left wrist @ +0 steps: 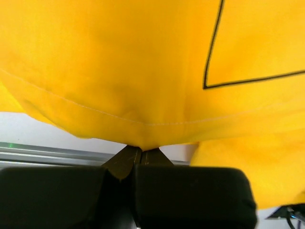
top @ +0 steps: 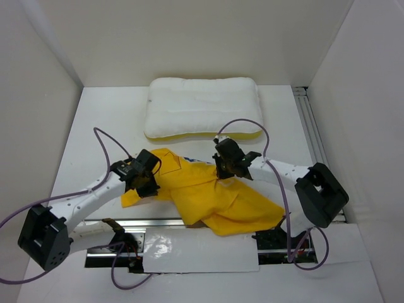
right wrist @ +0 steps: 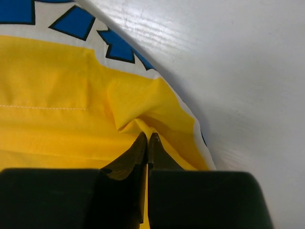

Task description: Put the pillow into the pillowcase

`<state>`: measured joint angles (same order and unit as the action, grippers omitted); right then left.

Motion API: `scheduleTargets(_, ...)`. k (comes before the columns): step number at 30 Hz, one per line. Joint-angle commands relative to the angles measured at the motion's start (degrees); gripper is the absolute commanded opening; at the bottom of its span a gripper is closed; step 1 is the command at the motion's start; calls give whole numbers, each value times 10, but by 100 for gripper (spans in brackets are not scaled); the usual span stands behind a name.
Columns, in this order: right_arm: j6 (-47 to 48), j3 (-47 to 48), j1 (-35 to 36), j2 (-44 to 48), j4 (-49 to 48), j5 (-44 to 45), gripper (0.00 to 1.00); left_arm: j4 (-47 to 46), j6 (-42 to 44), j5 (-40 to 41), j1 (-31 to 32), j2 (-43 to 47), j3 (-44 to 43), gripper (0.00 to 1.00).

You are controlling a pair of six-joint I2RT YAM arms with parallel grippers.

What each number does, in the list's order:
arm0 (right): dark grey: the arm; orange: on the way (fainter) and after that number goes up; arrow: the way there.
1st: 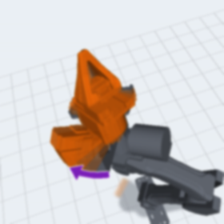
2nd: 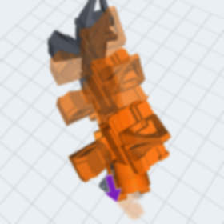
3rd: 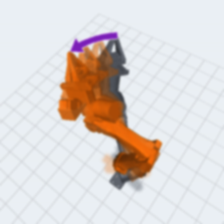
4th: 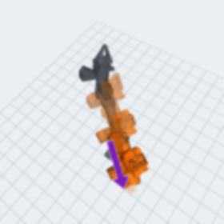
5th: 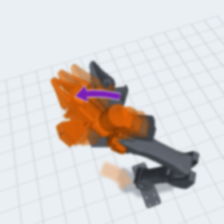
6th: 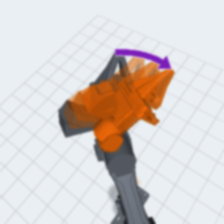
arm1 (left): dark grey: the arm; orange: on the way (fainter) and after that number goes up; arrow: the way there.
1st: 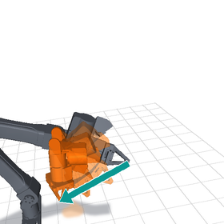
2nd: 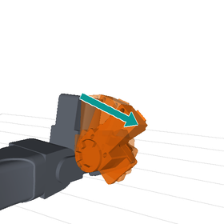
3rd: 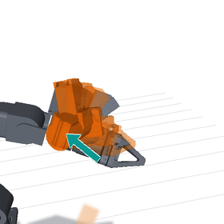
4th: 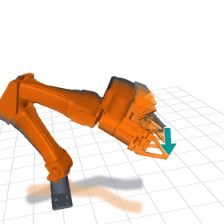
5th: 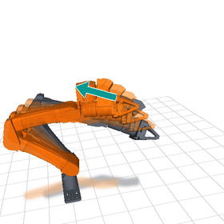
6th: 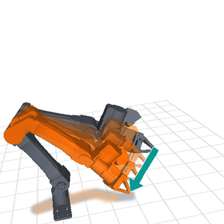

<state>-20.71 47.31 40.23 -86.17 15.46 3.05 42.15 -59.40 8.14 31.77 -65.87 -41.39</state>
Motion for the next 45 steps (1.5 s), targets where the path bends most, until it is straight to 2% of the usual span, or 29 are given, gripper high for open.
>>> scheduleTargets(1, -6, 26, -2, 48, 3, 78, 0, 53, -9, 35, -2, 35, -20, 2)
scheduleTargets(2, -17, 26, -2, 63, 10, 122, 0, 59, -9, 35, -2, 40, -26, 6)
scheduleTargets(3, -17, 21, -2, 79, 16, 142, 0, 59, -9, 42, -2, 47, -26, 16)
scheduleTargets(5, -17, 21, -9, 130, 33, 181, 0, 65, -9, 42, -2, 47, -26, 27)
scheduleTargets(10, -4, 15, -59, 209, 79, 198, 0, 58, -9, 36, -2, 26, -8, 53)
scheduleTargets(18, 7, 4, -105, 230, 84, 163, 0, 4, 23, 6, -2, -11, 25, 64)
scheduleTargets(21, 7, 4, -110, 225, 84, 149, 0, -61, 55, -15, 8, -17, 60, 64)
scheduleTargets(23, 7, 4, -117, 218, 84, 143, 0, -84, 55, -15, 8, -30, 65, 68)
scheduleTargets(29, 17, 9, -132, 207, 84, 123, 0, -82, 43, 7, 8, -102, 51, 71)
scheduleTargets(32, 17, 9, -132, 207, 79, 117, 0, -82, 19, 28, 8, -145, 45, 63)
scheduleTargets(35, 23, 9, -138, 207, 79, 106, 0, -102, 19, 35, 8, -177, 39, 49)
scheduleTargets(36, 28, 9, -138, 207, 79, 106, 0, -102, 19, 35, 8, -183, 25, 22)
scheduleTargets(37, 28, 9, -143, 207, 79, 106, 0, -102, 25, 42, 8, -189, 19, 2)
scheduleTargets(40, 34, 9, -143, 212, 84, 106, 0, -87, 25, 70, 8, -195, -8, 0)
scheduleTargets(42, 42, 15, -143, 219, 84, 106, 0, -42, 12, 94, 8, -178, -39, 0)
scheduleTargets(45, 55, 37, -143, 245, 78, 97, 0, 25, -1, 154, 8, -97, -81, 0)
